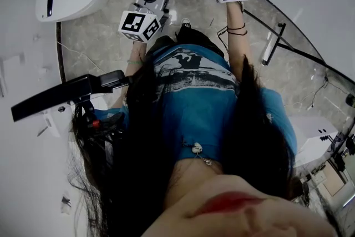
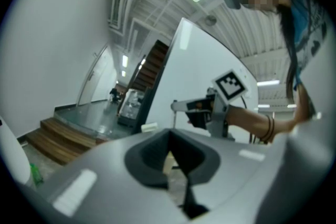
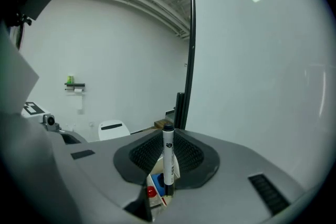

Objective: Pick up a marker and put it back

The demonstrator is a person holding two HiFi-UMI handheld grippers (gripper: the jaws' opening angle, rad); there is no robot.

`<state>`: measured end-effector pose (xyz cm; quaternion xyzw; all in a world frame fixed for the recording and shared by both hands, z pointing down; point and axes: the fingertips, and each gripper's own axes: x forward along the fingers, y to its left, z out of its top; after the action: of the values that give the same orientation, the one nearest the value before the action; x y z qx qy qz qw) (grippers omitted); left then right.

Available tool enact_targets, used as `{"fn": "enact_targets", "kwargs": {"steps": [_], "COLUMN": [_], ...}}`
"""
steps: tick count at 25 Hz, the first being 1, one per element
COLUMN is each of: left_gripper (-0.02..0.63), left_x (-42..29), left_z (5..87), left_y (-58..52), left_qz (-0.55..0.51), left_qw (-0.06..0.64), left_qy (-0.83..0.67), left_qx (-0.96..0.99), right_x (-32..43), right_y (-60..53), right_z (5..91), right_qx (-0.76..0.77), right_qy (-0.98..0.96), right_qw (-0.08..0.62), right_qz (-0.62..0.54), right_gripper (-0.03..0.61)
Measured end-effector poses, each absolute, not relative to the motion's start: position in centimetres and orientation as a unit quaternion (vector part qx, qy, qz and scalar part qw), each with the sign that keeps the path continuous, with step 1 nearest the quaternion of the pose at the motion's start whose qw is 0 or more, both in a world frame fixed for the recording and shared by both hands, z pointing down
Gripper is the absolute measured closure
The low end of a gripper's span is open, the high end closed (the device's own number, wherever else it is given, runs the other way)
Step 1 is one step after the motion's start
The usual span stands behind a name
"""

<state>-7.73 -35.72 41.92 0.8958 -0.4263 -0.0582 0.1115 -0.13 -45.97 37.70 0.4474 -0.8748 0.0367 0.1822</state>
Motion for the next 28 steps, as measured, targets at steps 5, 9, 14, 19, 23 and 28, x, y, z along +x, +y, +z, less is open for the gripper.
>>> {"fn": "enact_targets", "kwargs": {"steps": [5,9,14,19,23,28], "left_gripper": [0.611,0.611,0.611,0.611,0.611,0.611], "left_x": [-6.7,-6.5,-6.7,-7.4,-7.8,-8.1], "left_z": [41.7,41.6,41.6,41.9,42.1,42.1], "left_y": [-35.5,-35.5,-35.6,-35.7,-35.7,-35.8], "left_qz": [-0.057,-0.057,-0.059,-0.058,-0.055,-0.054], "left_qw": [0.110,0.110,0.110,0.111,0.112,0.110], "left_qy": [-0.410,-0.407,-0.411,-0.420,-0.426,-0.431], "left_qx": [0.903,0.905,0.903,0.899,0.896,0.894], "right_x": [1.2,1.6,1.1,-1.3,-3.3,-4.1], "right_y": [-44.7,-44.6,-45.2,-46.3,-46.9,-47.2], "right_z": [33.9,33.6,36.1,41.1,45.3,48.4], "right_qx": [0.459,0.459,0.451,0.418,0.379,0.371], "right_qy": [-0.876,-0.877,-0.875,-0.872,-0.865,-0.861], "right_qw": [0.146,0.142,0.169,0.255,0.329,0.348], "right_qz": [0.019,0.024,0.038,0.017,0.003,0.022], "right_gripper": [0.509,0.509,0.509,0.508,0.509,0.508]}}
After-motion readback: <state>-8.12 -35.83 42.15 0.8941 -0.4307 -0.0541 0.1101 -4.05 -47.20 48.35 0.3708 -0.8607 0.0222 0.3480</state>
